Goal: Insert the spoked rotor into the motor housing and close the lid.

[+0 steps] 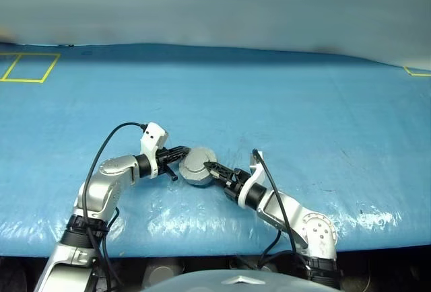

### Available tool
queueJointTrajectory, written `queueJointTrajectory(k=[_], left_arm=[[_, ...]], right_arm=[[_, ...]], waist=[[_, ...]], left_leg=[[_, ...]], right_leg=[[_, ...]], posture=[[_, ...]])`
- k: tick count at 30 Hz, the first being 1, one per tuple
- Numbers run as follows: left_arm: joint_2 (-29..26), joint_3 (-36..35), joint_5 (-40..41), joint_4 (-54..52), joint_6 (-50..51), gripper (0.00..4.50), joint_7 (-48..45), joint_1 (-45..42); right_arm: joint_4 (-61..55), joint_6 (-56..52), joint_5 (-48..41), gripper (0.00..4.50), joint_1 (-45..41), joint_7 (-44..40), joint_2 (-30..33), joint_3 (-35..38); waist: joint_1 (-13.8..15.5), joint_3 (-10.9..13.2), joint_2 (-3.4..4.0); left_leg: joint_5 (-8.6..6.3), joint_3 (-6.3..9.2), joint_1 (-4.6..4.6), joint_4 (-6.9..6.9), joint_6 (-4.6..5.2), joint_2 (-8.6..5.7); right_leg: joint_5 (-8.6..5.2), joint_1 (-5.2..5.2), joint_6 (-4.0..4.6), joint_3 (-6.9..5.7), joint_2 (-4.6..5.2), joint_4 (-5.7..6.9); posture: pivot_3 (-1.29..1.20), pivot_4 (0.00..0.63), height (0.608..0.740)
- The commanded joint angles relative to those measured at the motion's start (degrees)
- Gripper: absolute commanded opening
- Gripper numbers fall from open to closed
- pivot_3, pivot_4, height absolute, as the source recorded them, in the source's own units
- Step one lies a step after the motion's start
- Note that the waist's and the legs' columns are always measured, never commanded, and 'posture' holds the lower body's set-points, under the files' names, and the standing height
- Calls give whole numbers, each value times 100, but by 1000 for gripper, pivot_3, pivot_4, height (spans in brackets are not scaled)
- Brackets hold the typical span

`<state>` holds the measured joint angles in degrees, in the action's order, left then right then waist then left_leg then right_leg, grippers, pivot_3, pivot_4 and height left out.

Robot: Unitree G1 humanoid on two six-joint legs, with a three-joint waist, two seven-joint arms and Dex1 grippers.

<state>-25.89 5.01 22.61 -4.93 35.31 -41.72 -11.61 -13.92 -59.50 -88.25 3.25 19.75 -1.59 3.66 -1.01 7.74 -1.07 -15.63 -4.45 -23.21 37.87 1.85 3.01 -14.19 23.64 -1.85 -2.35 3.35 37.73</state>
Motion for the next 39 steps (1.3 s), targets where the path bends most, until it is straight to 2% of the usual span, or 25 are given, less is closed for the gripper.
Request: queueJointTrajectory(k=[1, 12, 16, 18, 21, 26, 30, 33, 39], left_arm=[[39, 136, -96, 83, 52, 0, 12, 98], [137, -52, 0, -24, 51, 0, 101, 115], [595, -737, 536, -112, 305, 0, 500, 59], [954, -1367, 1189, -144, 692, 0, 840, 0], [1274, -2039, 1984, -286, 1208, 540, 1257, 25], [1641, -2958, 3221, -348, 1796, 2176, 2035, 102], [1847, -3333, 4158, -418, 2149, 3528, 2566, 204], [2237, -3615, 5300, -456, 2223, 4496, 3205, 443], [2499, -3448, 6735, -446, 2171, 4500, 4063, 786]], right_arm=[[-205, -52, -275, 2368, -2, -219, 167, -179], [-148, 325, -266, 2368, 20, -245, 194, -267], [-160, 452, -374, 2368, 66, -287, 139, -257], [-173, 546, -500, 2368, 101, -334, 75, -234], [-207, 665, -684, 2367, 159, -409, -8, -214], [-254, 870, -982, 2367, 184, -586, -93, -187], [-315, 1009, -1072, 2367, 86, -711, -90, -199], [-355, 1190, -1026, 2367, -238, -783, -126, -174], [-245, 1362, -972, 2367, -582, -872, -84, -157]], waist=[[2, 0, 0], [22, 0, 0], [23, 0, -1], [25, 0, -1], [14, 1, -2], [19, 3, -5], [22, 3, -6], [12, 4, -7], [35, 5, -10]], left_leg=[[0, 0, 0, 1, 0, 0], [0, 1, -2, 7, 1, 0], [0, 2, -7, 9, 1, 0], [1, 10, -26, 19, 1, 1], [0, 14, -36, 24, 2, 1], [0, 16, -38, 29, 4, 0], [-1, 16, -37, 35, 6, -1], [-2, 14, -37, 38, 7, -3], [-2, 20, -37, 47, 9, -3]], right_leg=[[0, 0, 0, 0, 0, 0], [2, 0, -5, 1, -3, 1], [3, 4, -6, 1, -2, 2], [5, 15, -9, -5, -4, 3], [7, 22, -12, -5, -4, 4], [9, 20, -15, -8, -5, 2], [11, 16, -19, -8, -4, 2], [14, 16, -22, -5, -3, 3], [15, 12, -23, -6, -5, 5]], posture=[[0, 150, 740], [0, 150, 740], [0, 150, 740], [0, 150, 740], [0, 150, 740], [0, 150, 740], [0, 150, 740], [0, 150, 740], [0, 150, 740]])
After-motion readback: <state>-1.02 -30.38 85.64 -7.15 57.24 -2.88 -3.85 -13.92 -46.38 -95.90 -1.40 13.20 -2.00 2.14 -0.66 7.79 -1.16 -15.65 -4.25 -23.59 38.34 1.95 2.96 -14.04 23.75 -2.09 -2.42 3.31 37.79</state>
